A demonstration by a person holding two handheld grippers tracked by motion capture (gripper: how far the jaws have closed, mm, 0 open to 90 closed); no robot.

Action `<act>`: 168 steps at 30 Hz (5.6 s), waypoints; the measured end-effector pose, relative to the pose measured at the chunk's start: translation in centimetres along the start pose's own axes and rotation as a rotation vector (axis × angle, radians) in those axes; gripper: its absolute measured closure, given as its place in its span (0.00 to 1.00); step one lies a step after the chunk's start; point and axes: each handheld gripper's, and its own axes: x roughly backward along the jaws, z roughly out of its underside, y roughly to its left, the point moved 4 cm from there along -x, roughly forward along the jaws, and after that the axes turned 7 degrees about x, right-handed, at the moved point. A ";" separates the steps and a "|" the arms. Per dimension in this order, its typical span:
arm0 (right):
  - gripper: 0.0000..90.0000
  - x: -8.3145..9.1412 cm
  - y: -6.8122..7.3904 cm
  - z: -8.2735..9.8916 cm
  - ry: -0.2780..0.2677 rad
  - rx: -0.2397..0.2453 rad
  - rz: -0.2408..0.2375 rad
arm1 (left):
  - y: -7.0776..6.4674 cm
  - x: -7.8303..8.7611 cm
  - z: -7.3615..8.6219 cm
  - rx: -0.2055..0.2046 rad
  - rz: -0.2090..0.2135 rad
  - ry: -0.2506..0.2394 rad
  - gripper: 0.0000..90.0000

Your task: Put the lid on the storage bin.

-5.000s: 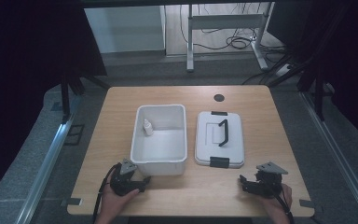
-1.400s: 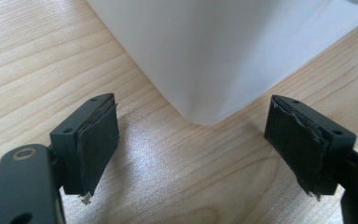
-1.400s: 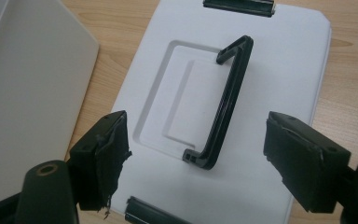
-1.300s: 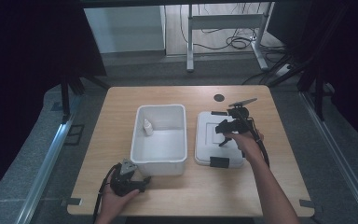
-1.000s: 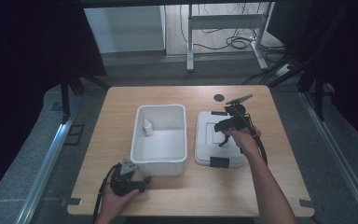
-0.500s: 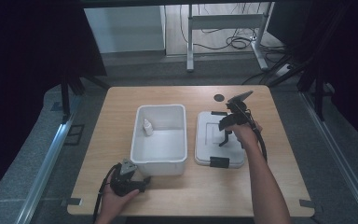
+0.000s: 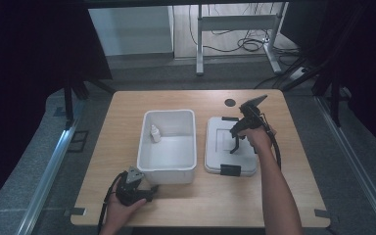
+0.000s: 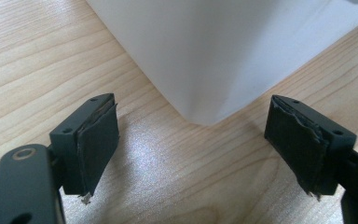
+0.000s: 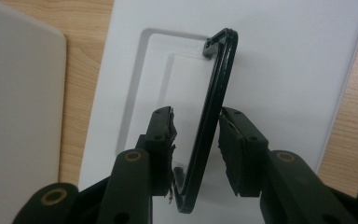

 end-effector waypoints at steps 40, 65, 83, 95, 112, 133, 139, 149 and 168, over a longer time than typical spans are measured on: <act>0.95 1.6 0.0 -1.0 -0.037 -0.119 -0.086 | 0.0 0.0 0.0 0.000 0.000 0.000 0.19; 0.95 7.5 1.3 -1.8 -0.110 -0.088 -0.097 | 0.0 0.0 0.0 0.005 0.001 -0.003 0.19; 0.95 10.2 3.7 -2.4 -0.150 -0.047 -0.122 | 0.0 0.0 0.0 0.001 0.002 0.002 0.19; 0.95 11.6 5.9 -3.0 -0.175 0.000 -0.147 | 0.0 0.0 0.0 0.004 0.002 -0.002 0.19; 0.95 14.3 8.2 -3.8 -0.216 0.036 -0.179 | 0.0 0.0 0.0 0.002 0.002 -0.002 0.19; 0.95 12.8 12.1 -3.4 -0.195 0.030 -0.206 | -0.1 0.0 0.0 -0.001 0.007 -0.001 0.19; 0.95 11.9 13.7 -3.5 -0.174 0.036 -0.204 | -0.1 0.0 0.0 -0.001 0.007 -0.001 0.19; 0.95 10.2 16.8 -3.6 -0.142 0.040 -0.202 | -0.1 0.0 0.0 -0.004 0.009 -0.001 0.19; 0.95 8.2 19.6 -2.8 -0.116 0.017 -0.199 | -0.1 0.0 0.0 -0.007 0.010 0.002 0.19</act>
